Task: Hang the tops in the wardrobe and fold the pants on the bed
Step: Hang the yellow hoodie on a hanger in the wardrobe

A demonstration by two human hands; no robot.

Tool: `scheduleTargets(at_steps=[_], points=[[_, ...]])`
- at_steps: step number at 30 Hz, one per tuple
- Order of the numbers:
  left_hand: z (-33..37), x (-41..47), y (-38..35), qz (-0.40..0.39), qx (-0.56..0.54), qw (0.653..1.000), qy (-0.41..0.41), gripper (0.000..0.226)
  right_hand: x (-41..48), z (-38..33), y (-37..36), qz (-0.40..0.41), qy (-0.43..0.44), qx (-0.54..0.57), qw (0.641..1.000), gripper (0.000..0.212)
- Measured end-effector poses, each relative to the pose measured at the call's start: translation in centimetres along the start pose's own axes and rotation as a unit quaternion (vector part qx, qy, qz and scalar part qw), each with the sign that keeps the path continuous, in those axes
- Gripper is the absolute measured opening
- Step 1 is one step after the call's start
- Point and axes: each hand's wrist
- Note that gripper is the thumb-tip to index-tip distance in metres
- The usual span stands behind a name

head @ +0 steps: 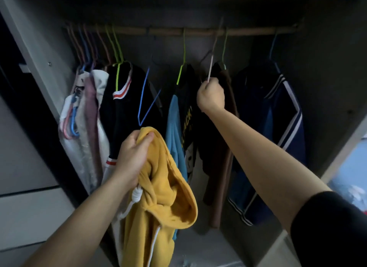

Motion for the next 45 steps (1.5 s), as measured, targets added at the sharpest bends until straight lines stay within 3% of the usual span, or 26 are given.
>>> scheduleTargets(at_steps=[6, 11, 18, 21, 23, 24, 27, 29, 33, 35, 40, 45], points=[[-1.2, 1.2, -0.6, -0.050, -0.007, 0.999, -0.009, 0.022, -5.5, 1.5, 2.5, 0.055, 0.039, 0.063, 0.996, 0.027], [-2.1, 0.9, -1.9, -0.080, -0.001, 0.997, -0.003, 0.022, -12.9, 8.8, 4.8, 0.033, 0.026, 0.055, 0.998, 0.002], [-3.2, -1.6, -4.1, -0.085, 0.048, 0.995, -0.017, 0.020, -19.1, 16.3, 9.1, 0.057, 0.018, 0.031, 0.998, 0.027], [-3.5, -3.2, -5.5, -0.083, 0.084, 0.993, -0.026, 0.027, -19.9, 17.2, 10.9, 0.023, -0.037, 0.139, 0.989, 0.009], [-3.9, -4.2, -6.4, -0.075, 0.128, 0.988, -0.034, 0.034, -19.8, 17.4, 12.0, 0.017, -0.100, 0.237, 0.966, 0.019], [-4.1, -4.8, -6.9, -0.078, 0.156, 0.984, -0.042, 0.037, -19.9, 17.6, 12.7, 0.029, -0.104, 0.231, 0.967, 0.020], [-5.2, -5.9, -8.1, -0.108, 0.235, 0.963, -0.070, 0.040, -21.2, 18.5, 15.2, 0.021, -0.017, 0.120, 0.992, 0.022], [-6.2, -6.1, -8.7, -0.113, 0.314, 0.934, -0.127, 0.039, -22.2, 19.0, 17.2, -0.030, -0.030, 0.080, 0.996, 0.026], [-7.8, -7.0, -10.0, -0.067, 0.521, 0.810, -0.261, 0.024, -23.1, 20.5, 21.4, -0.164, -0.105, -0.020, 0.981, 0.026], [-8.0, -7.5, -11.0, -0.052, 0.570, 0.771, -0.278, 0.027, -23.3, 21.0, 23.3, -0.212, -0.115, -0.081, 0.967, 0.028], [-9.4, -8.6, -12.8, -0.088, 0.609, 0.736, -0.281, 0.031, -23.3, 21.7, 26.7, -0.293, -0.148, -0.135, 0.935, 0.028], [-9.6, -10.6, -14.4, -0.132, 0.594, 0.734, -0.302, 0.018, -24.0, 22.3, 25.4, -0.341, -0.132, -0.088, 0.927, 0.029]])
Point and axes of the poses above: each hand's wrist, its own x-axis towards the middle knuckle, its own y-axis out of the back of the hand, z = x × y, and after that the axes turned 2 degrees about x, right-handed
